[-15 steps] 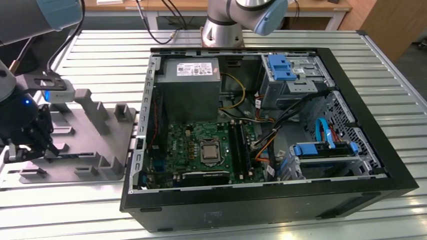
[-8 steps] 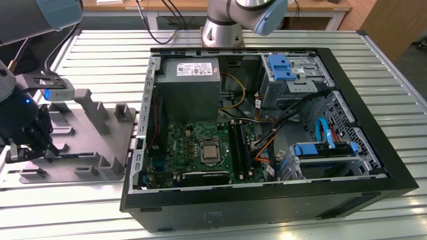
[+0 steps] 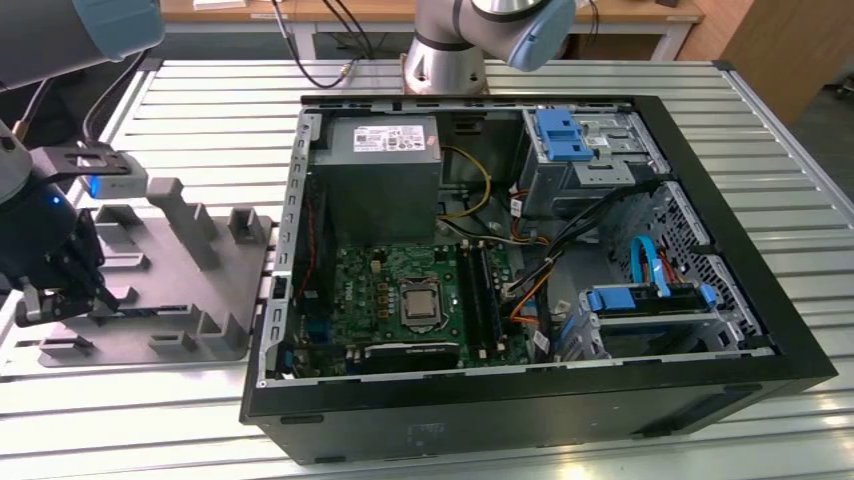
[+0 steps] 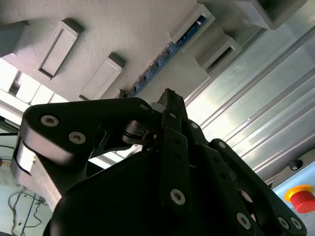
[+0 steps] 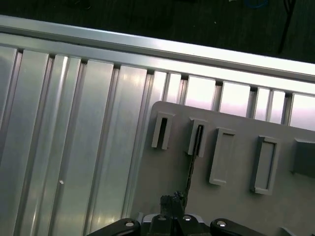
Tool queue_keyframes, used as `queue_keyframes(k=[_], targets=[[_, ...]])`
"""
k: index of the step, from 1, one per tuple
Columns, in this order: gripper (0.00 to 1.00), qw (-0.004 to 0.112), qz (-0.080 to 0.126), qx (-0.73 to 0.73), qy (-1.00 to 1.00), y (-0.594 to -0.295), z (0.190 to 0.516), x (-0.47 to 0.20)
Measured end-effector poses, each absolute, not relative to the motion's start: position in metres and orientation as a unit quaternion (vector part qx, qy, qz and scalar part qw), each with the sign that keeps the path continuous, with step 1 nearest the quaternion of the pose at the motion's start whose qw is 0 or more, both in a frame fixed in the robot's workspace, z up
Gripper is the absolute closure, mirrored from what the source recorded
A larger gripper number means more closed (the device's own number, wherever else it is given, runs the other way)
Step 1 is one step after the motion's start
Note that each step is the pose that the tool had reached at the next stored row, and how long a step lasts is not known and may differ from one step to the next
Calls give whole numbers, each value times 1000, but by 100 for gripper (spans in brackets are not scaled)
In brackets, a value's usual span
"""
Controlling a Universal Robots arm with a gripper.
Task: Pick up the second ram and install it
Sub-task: 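Pick up the second ram and move it above second insertion slot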
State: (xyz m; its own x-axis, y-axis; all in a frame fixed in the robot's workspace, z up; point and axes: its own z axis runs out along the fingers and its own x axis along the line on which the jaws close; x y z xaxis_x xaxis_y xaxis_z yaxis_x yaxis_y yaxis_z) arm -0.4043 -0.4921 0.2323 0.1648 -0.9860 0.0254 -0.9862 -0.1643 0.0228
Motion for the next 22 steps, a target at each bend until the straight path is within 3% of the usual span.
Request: queue_keyframes(k=[16, 22], targets=[[90, 17, 3, 792, -611, -492, 232, -404], [90, 11, -2, 784, -621, -492, 231, -404]])
